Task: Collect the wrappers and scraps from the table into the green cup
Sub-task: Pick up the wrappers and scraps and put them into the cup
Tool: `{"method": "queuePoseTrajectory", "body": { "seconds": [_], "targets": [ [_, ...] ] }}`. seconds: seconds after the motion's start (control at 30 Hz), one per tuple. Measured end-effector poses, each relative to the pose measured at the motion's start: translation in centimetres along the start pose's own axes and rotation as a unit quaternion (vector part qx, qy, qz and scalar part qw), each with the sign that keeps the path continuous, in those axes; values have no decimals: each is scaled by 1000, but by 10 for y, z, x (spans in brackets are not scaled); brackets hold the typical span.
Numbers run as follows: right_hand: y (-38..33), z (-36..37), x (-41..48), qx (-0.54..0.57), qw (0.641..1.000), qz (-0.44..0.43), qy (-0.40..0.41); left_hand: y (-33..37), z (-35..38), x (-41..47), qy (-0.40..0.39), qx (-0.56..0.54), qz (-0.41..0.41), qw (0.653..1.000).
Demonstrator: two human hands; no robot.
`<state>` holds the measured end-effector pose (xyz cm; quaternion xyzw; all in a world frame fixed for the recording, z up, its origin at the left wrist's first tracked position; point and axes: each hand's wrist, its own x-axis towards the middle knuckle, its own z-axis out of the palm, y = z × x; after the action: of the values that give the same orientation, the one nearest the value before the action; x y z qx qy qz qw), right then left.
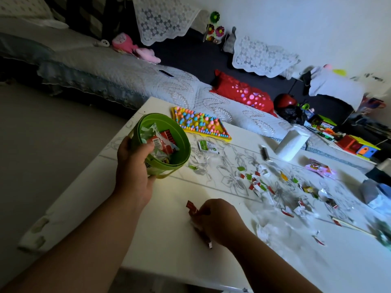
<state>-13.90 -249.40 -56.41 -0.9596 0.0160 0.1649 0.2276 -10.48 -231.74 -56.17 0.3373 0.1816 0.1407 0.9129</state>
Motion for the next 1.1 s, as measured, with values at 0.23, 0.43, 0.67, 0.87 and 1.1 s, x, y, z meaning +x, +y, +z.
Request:
{"method": "queuePoseTrajectory", "body": {
  "seconds": [0.23, 0.43, 0.67, 0.87, 1.1],
  "targets": [
    [-27, -43, 17, 201, 962, -78, 164, -3, 2, 0, -6, 6, -3, 1000],
    [-93, -76, 43, 185, 951, -166, 182, -10, 4, -5, -23, 25, -17, 999],
    [-105, -69, 64, 61, 974, -147, 163, -13, 6, -3, -17, 19, -16, 1000],
    [-56, -90, 89, 49, 967, -100, 228, -12, 6, 8, 26, 7, -1, 1000],
    [-8, -36, 137, 22, 997, 0, 74, -13, 19, 19, 41, -13, 9, 999]
  ]
}}
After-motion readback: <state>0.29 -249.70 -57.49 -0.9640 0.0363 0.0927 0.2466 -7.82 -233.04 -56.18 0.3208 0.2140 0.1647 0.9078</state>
